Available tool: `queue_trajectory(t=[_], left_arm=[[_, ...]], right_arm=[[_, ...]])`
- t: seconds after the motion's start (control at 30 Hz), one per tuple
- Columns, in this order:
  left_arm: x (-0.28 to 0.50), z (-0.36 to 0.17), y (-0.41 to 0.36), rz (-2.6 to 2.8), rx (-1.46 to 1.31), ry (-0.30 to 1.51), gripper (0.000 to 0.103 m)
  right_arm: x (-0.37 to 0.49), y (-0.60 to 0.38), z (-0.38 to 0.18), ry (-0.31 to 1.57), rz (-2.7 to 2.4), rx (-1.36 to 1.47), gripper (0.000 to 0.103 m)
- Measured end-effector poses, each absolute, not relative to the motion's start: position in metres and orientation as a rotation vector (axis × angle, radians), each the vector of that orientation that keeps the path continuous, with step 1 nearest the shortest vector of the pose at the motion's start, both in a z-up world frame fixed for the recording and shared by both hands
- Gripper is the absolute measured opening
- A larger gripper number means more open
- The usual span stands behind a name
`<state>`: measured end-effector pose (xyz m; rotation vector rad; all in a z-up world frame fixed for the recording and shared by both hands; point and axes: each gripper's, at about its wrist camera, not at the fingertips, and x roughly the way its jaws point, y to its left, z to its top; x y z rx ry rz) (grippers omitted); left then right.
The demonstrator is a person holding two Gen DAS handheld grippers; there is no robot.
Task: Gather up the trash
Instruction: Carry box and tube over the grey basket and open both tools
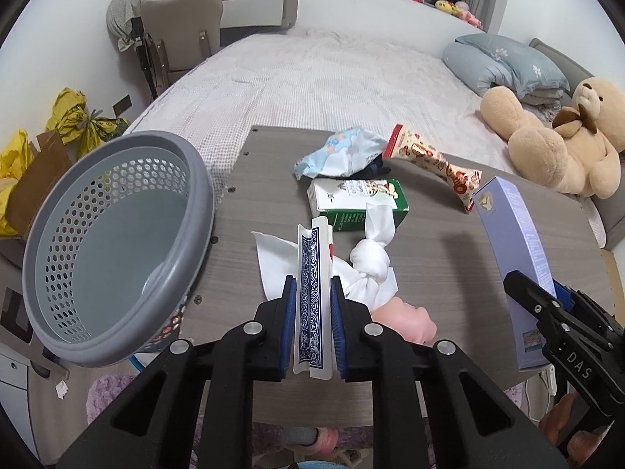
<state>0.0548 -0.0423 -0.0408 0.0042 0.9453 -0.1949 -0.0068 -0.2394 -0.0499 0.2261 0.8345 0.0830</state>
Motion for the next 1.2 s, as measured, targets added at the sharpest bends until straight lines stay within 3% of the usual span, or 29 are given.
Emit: queue_trajectory(t=[0.6,1.2], left_arm=[[0.054,-0.008,0.034,-0.084,-0.020,0.807,0.017],[0.093,-0.028,0.148,0.069,-0.058,0.863,0.018]], right_arm=[[0.014,-0.163,-0.014,0.789,0.197,0.133,0.043],[0.084,-0.013,-0.014,0.850,0.435,0.039,0.043]])
